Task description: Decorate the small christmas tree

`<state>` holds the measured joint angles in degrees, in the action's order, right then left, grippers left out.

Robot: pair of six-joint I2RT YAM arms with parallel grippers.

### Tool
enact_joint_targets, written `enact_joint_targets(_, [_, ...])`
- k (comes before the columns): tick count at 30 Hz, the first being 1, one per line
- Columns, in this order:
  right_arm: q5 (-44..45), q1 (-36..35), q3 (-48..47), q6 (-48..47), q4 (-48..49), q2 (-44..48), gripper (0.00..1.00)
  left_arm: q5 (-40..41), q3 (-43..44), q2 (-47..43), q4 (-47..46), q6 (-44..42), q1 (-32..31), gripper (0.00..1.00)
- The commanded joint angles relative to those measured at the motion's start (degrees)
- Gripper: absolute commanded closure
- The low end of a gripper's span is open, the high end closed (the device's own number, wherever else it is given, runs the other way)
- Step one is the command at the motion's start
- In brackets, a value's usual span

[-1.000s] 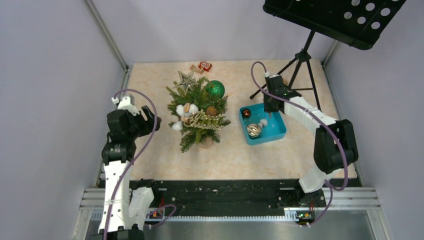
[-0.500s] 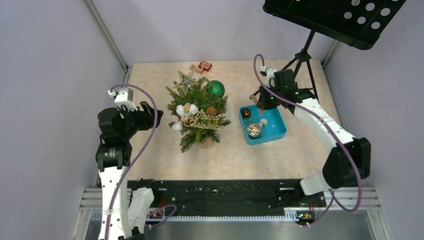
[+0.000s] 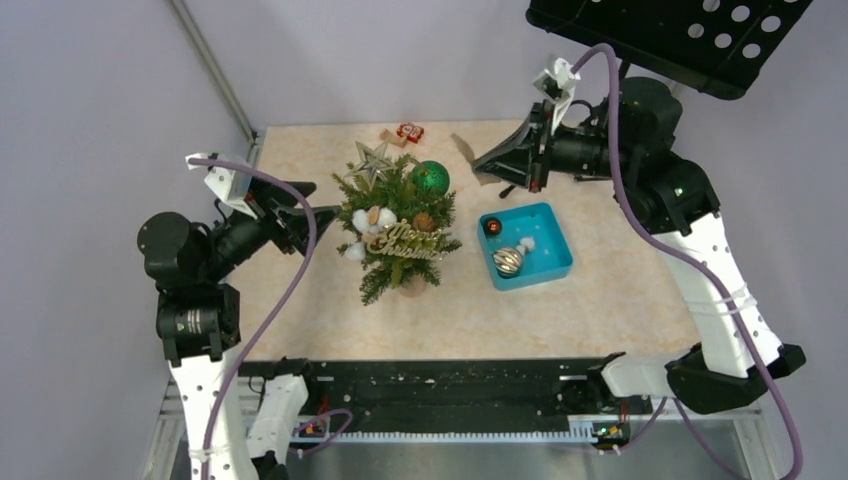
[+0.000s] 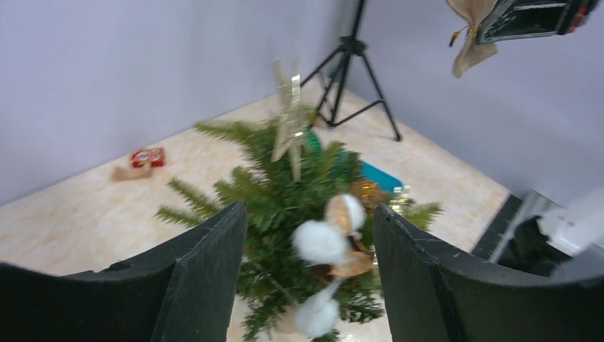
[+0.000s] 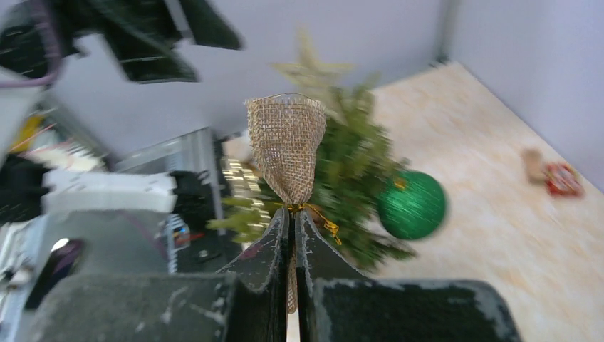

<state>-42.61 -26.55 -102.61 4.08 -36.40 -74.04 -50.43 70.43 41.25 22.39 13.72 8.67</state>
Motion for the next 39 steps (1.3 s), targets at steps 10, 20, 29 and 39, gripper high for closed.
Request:
enact_joint_targets(10, [-17.88, -17.79, -9.49, 1.08, 6.96, -8.91, 1.0, -16.82, 12.28, 8.61, -7.61, 8.32, -12.0, 0.27])
enact_joint_targets(20, [-16.26, -22.03, -12.84, 0.48, 3.95, -12.34, 1.0, -18.12, 21.24, 16.06, 1.81, -4.65, -21.93, 0.27])
enact_joint_targets(29, [-17.22, -22.62, -12.82, -0.52, 3.14, -12.51, 1.0, -20.12, 21.51, 17.62, -1.27, -1.84, -22.67, 0.37])
enact_joint_targets(39, [-16.05, -22.64, -12.63, -1.26, 3.06, -13.39, 1.0, -24.36, 20.96, 17.47, -2.97, -0.32, -23.52, 0.76])
